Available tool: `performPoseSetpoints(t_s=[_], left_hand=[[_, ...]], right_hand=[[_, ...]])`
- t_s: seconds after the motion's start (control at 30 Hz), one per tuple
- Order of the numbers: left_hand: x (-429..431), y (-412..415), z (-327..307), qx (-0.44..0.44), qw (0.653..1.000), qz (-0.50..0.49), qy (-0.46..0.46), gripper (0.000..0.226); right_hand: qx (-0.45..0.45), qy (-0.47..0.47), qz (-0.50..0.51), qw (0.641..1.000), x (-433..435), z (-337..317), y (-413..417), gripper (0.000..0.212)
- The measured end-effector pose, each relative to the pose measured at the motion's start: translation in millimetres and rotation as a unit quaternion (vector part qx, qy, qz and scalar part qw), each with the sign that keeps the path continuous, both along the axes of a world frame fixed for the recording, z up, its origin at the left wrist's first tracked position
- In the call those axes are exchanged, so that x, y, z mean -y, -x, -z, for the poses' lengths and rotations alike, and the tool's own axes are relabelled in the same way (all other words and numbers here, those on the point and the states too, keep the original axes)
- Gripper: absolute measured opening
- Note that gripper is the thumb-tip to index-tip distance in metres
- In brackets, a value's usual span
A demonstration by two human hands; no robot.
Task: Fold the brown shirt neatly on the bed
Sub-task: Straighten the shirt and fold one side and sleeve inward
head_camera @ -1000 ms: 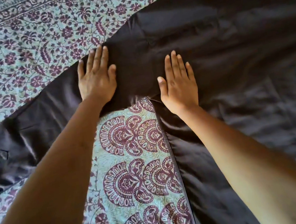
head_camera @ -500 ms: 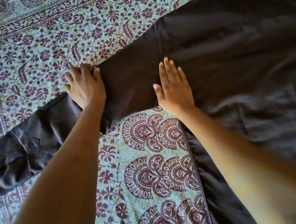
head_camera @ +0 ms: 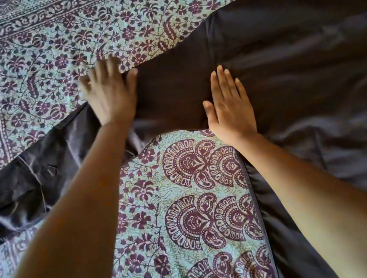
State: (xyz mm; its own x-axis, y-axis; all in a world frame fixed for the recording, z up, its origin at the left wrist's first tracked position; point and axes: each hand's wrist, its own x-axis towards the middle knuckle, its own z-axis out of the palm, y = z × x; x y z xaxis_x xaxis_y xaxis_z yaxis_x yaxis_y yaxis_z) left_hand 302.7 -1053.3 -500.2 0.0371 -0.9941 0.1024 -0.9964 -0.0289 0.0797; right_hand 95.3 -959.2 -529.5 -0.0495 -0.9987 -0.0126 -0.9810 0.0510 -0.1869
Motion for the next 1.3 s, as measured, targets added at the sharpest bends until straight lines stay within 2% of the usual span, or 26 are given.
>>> performPoseSetpoints(t_s=[0.13, 0.2, 0.3, 0.47, 0.53, 0.63, 0.7, 0.77, 0.83, 0.93, 1.13, 1.3], left_hand=[[-43, 68, 10, -0.072, 0.988, 0.110, -0.082, 0.055], [-57, 75, 20, -0.075, 0.984, 0.118, -0.109, 0.058], [-66, 21, 21, -0.058, 0.990, 0.071, -0.109, 0.061], [-97, -129, 16, -0.045, 0.989, -0.093, -0.108, 0.057], [-103, -156, 13, -0.039, 0.982, -0.140, -0.121, 0.056], [-96, -132, 9, -0.045, 0.979, -0.166, -0.112, 0.057], [-91, -92, 7, -0.053, 0.985, -0.127, -0.102, 0.057], [-92, -57, 9, -0.065, 0.988, -0.081, -0.110, 0.057], [-98, -48, 14, -0.068, 0.989, -0.062, -0.120, 0.056], [-110, -94, 18, -0.055, 0.990, -0.064, -0.113, 0.055], [-148, -225, 13, -0.031, 0.981, -0.159, -0.108, 0.055], [-141, -210, 7, -0.032, 0.974, -0.195, -0.113, 0.058]], right_hand=[[-0.012, -0.004, -0.005, 1.000, 0, 0, -2, 0.069], [-0.017, -0.006, -0.001, 1.000, 0, -1, -1, 0.070], [-0.007, -0.022, 0.001, 1.000, -1, -5, 0, 0.069], [-0.014, -0.056, -0.010, 0.998, 0, -10, 0, 0.067], [-0.016, -0.078, -0.005, 0.997, 3, -15, -2, 0.065], [-0.009, -0.071, 0.001, 0.997, 8, -28, -27, 0.063], [0.017, -0.041, -0.043, 0.998, 11, -35, -65, 0.063], [0.044, -0.049, -0.098, 0.993, 12, -31, -105, 0.060], [0.046, -0.066, -0.108, 0.991, 8, -20, -128, 0.059], [0.014, -0.032, -0.104, 0.994, 1, -4, -132, 0.061], [-0.014, -0.028, -0.100, 0.994, 2, -3, -132, 0.064], [-0.008, -0.057, -0.060, 0.997, 2, -15, -153, 0.061]])
